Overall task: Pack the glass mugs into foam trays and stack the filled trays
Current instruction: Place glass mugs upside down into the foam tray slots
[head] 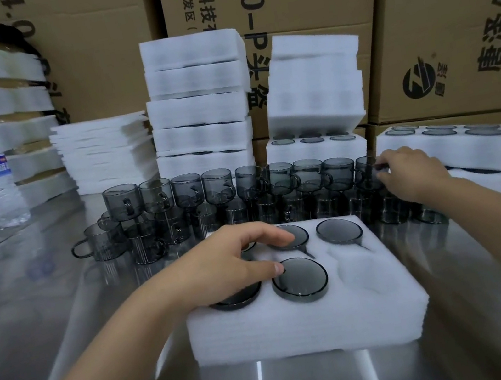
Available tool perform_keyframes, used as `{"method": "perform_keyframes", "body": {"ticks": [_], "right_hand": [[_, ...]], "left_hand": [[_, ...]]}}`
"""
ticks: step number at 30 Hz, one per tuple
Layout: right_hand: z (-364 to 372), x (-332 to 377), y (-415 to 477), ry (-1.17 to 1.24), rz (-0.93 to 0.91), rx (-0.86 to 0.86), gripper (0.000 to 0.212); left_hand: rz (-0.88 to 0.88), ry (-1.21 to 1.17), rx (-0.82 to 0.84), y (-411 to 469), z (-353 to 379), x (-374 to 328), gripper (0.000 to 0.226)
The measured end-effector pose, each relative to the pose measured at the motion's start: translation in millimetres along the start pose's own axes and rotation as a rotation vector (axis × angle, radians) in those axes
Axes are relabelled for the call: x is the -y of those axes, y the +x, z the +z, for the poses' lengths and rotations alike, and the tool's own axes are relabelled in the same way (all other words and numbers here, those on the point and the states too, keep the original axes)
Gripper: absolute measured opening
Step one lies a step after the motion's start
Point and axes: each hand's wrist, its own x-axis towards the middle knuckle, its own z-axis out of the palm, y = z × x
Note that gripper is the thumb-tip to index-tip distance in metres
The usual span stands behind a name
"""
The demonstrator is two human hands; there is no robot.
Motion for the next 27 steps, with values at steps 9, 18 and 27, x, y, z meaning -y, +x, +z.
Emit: {"method": "perform_keyframes", "body": {"ticks": [9,18,27], "right_hand": [[1.9,-4.0,-14.1,0.093,-0.018,-0.139,0.028],[-27.4,46.6,-59.3,0.759,-0.014,-0.347,0.022],[-29.4,105.7,-131.3,0.967,-0.357,-0.184,0.009]], "left_hand": [[-0.006,0.009,-0.004,-0.9,-1.3,-1.3,0.033],[-0.019,0.021,-0.011,-2.0,-0.8,-2.2,0.031],[-0.091,-0.043,-0.049,-1.2,-1.4,-3.5,0.09]]}}
